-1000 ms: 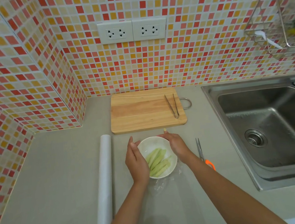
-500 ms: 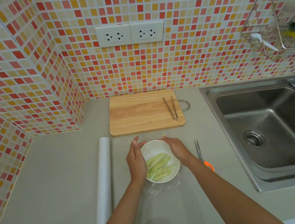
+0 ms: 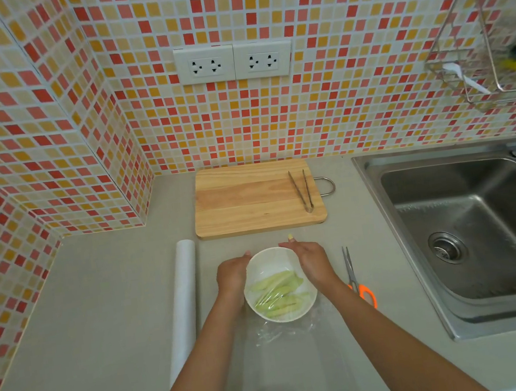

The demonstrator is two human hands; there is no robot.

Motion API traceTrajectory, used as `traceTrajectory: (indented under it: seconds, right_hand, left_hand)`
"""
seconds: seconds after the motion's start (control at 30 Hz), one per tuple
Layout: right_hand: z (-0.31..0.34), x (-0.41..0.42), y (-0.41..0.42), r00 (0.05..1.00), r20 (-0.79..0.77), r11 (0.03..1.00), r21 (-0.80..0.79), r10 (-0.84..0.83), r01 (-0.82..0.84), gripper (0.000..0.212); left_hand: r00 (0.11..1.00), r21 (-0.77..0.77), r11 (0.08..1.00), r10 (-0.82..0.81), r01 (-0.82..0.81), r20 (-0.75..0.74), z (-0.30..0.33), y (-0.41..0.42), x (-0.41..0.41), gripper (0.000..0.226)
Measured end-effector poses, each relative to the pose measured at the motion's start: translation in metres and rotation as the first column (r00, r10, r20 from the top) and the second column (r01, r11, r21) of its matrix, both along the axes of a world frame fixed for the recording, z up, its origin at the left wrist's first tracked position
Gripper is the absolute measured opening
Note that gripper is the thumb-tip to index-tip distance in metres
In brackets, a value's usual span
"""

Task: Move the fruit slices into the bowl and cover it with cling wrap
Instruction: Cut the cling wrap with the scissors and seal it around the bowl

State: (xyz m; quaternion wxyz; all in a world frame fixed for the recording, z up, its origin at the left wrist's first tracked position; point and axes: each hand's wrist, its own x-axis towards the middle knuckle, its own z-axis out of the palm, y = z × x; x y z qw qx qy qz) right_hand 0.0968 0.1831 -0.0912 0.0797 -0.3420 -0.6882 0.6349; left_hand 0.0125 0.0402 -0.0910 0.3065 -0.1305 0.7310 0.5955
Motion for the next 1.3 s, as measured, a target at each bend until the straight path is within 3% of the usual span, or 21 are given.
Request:
traceTrajectory:
  seconds: [0.37, 0.6, 0.7, 0.83, 1.0, 1.13, 1.2, 1.3]
  right_hand:
    - [-0.001, 0.002, 0.001, 1.0, 0.006, 1.0, -0.022, -0.019, 0.019, 0.035]
    - [0.002, 0.003, 0.0, 1.0, 0.005, 1.0, 0.021, 0.002, -0.002, 0.035]
    - [0.003, 0.005, 0.0, 1.0, 0.001, 0.999, 0.039, 0.008, -0.008, 0.033]
    - [0.0, 0.005, 0.0, 1.0, 0.019, 0.992, 0.128, 0.011, -0.013, 0.03]
    - [-0.004, 0.006, 0.001, 1.0, 0.021, 0.976, 0.216, 0.008, -0.012, 0.05]
    - [0.0, 0.006, 0.0, 0.999, -0.013, 0.965, 0.261, 0.031, -0.026, 0.054]
    - [-0.001, 0.006, 0.0, 1.0, -0.008, 0.964, 0.264, 0.028, -0.026, 0.054]
    - [-0.001, 0.006, 0.0, 1.0, -0.011, 0.964, 0.264, 0.025, -0.021, 0.054]
  left_hand:
    - [0.987, 0.057, 0.987, -0.148, 0.152, -0.069, 0.01, 0.002, -0.007, 0.012]
    - [0.884, -0.128, 0.875, -0.461, 0.468, 0.082, 0.007, -0.005, -0.037, 0.04]
    - [0.846, -0.212, 0.822, -0.53, 0.529, 0.056, 0.015, -0.001, -0.031, 0.034]
    - [0.881, -0.201, 0.866, -0.472, 0.458, -0.026, 0.007, 0.005, -0.021, 0.038]
    - [0.906, -0.148, 0.915, -0.395, 0.374, -0.152, -0.004, 0.005, -0.013, 0.038]
    - [0.917, -0.114, 0.925, -0.376, 0.363, -0.135, -0.01, -0.003, -0.012, 0.022]
    - [0.929, -0.144, 0.942, -0.325, 0.302, -0.178, -0.012, -0.007, -0.013, 0.018]
    - [0.894, -0.309, 0.937, -0.273, 0.163, -0.357, -0.009, -0.018, -0.003, 0.02]
